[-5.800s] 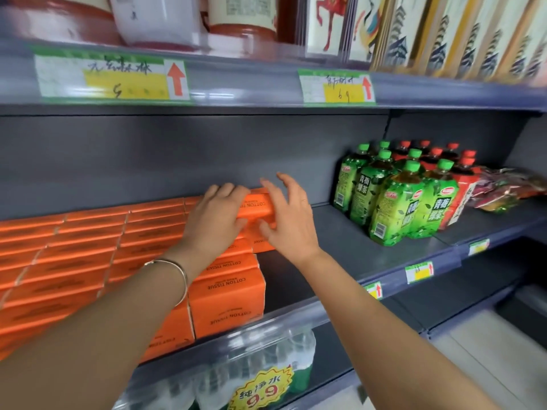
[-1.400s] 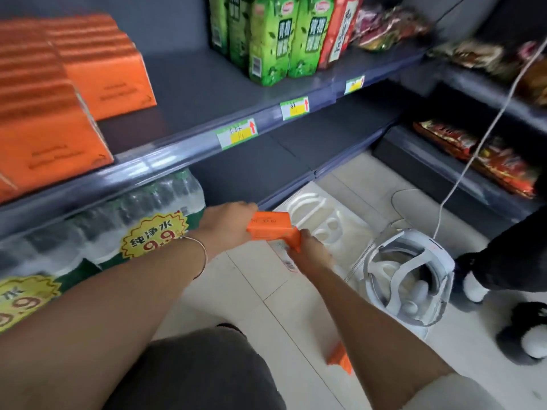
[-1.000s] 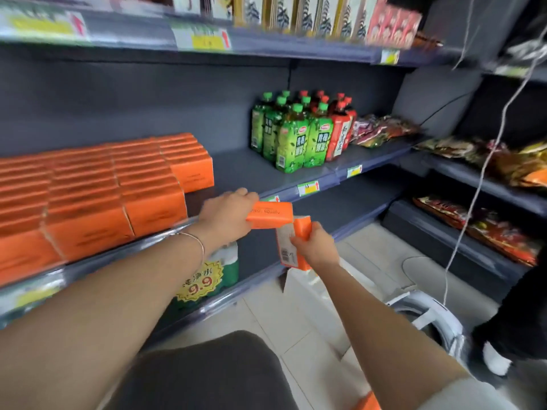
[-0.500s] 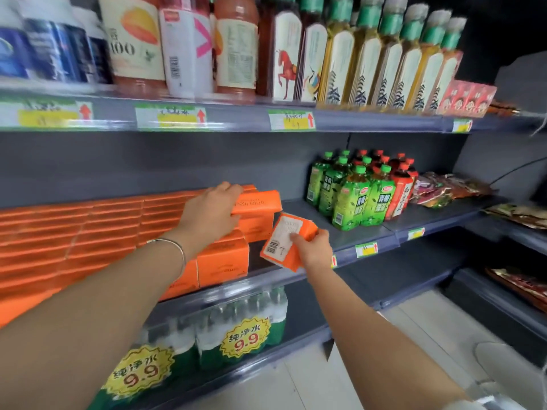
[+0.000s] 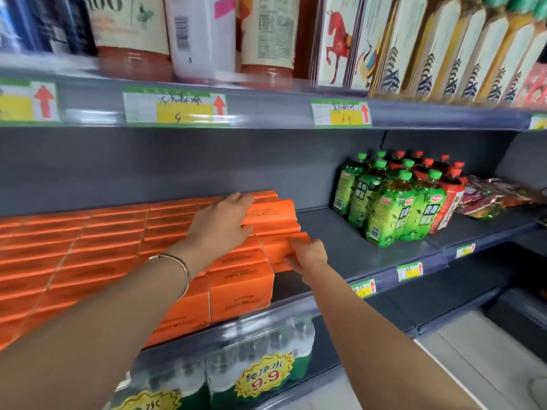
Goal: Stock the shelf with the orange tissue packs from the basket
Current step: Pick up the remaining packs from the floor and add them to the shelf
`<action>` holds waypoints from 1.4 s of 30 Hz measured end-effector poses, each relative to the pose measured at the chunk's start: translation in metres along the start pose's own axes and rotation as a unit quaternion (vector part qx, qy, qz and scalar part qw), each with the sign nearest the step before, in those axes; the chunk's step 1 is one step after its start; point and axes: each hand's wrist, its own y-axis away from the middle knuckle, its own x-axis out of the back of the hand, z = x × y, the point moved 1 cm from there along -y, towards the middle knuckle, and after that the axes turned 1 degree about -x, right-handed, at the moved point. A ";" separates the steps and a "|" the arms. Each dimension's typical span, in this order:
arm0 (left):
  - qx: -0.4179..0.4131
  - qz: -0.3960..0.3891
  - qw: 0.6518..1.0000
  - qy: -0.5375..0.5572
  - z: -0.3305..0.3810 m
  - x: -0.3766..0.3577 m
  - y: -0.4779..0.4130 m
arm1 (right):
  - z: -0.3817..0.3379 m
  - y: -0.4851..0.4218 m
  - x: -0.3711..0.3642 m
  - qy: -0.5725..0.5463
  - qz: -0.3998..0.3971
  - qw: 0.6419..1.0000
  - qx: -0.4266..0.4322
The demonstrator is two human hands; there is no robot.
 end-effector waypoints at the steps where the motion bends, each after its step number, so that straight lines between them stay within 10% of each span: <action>1: 0.001 0.001 1.000 0.002 -0.001 -0.003 -0.001 | 0.001 0.001 -0.001 -0.003 -0.008 1.000 0.011; 6: 0.002 -0.003 1.000 0.017 -0.005 -0.015 -0.002 | 0.011 -0.004 0.003 -0.065 -0.016 0.996 0.061; 15: -0.011 -0.006 1.000 0.028 -0.010 -0.025 0.000 | 0.005 0.013 0.013 0.139 -0.025 0.985 0.099; 22: -0.011 -0.012 1.000 0.015 -0.009 -0.016 0.007 | -0.021 0.072 0.032 0.348 0.030 0.835 0.425; 27: -0.019 -0.016 0.999 0.041 0.010 -0.014 0.013 | -0.027 0.091 0.030 0.466 0.032 0.743 0.480; 37: -0.012 0.017 0.996 0.083 0.034 -0.020 0.013 | -0.020 0.056 0.084 0.380 0.066 0.831 0.401; 42: 0.004 -0.126 0.990 0.057 0.022 -0.054 0.018 | 0.006 0.036 0.094 0.460 -0.032 0.837 0.295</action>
